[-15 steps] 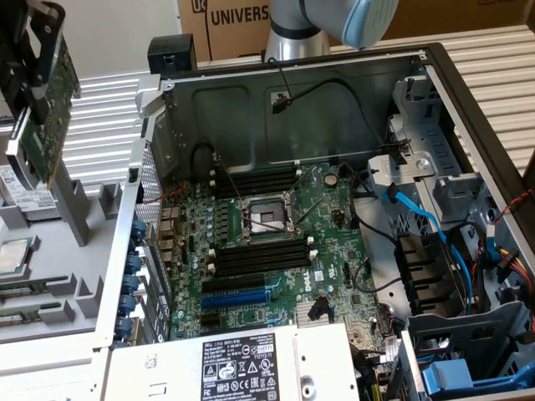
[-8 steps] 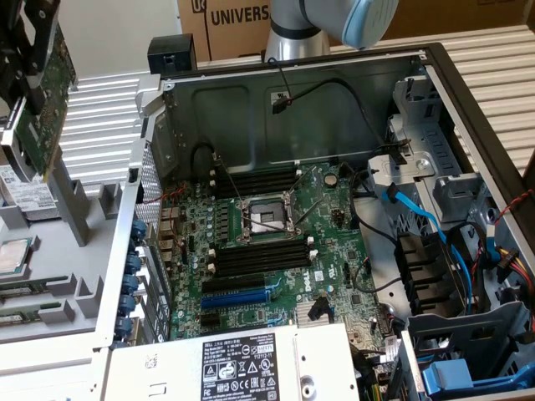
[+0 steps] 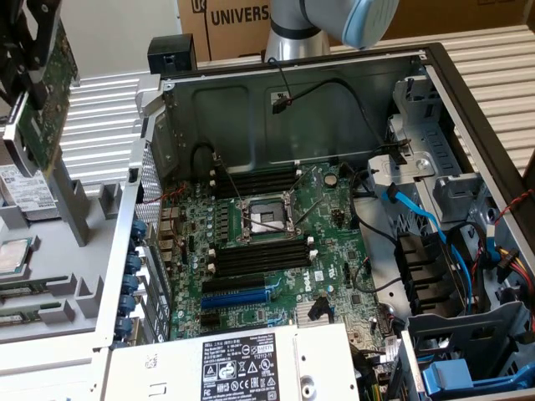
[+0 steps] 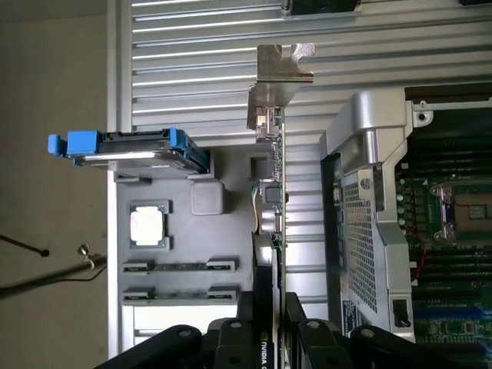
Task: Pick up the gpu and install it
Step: 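Pick up the gpu and move the gpu toward the slot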
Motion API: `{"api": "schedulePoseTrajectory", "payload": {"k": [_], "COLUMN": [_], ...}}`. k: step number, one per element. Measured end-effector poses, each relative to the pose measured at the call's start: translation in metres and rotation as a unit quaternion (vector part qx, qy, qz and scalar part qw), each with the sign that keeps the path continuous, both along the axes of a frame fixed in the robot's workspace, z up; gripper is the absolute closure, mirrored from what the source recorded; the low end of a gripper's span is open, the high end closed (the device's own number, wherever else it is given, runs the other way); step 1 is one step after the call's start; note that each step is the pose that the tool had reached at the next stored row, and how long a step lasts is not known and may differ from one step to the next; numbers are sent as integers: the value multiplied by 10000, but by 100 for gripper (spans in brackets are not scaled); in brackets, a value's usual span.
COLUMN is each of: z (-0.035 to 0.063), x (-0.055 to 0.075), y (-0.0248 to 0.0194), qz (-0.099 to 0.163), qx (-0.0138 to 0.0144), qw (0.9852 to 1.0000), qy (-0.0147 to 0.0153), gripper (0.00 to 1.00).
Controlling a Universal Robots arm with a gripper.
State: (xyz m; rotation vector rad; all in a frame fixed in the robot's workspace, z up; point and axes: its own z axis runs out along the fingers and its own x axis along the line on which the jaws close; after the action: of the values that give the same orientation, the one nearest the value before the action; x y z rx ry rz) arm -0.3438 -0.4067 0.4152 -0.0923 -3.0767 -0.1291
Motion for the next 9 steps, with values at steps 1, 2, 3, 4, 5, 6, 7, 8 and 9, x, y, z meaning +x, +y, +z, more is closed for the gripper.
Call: {"api": "schedulePoseTrajectory", "payload": {"k": [1,2,3,4,5,6,7,8,9], "z": [24,49,75,102,128,152,178,203,229], "x": [35,74,113,153,193,234,272,310,349], "y": [0,0,0,0,0,-1,-1,-2,-2], "qz": [0,0,0,1,2,3,6,9,11], "qx": [1,8,21,34,46,55,64,72,80], "qw": [10000,10000,10000,10000,10000,10000,10000,10000,10000], "qy": [-1,-1,-1,-1,0,-1,0,0,0], "gripper": [74,74,74,74,74,74,74,74,74]}}
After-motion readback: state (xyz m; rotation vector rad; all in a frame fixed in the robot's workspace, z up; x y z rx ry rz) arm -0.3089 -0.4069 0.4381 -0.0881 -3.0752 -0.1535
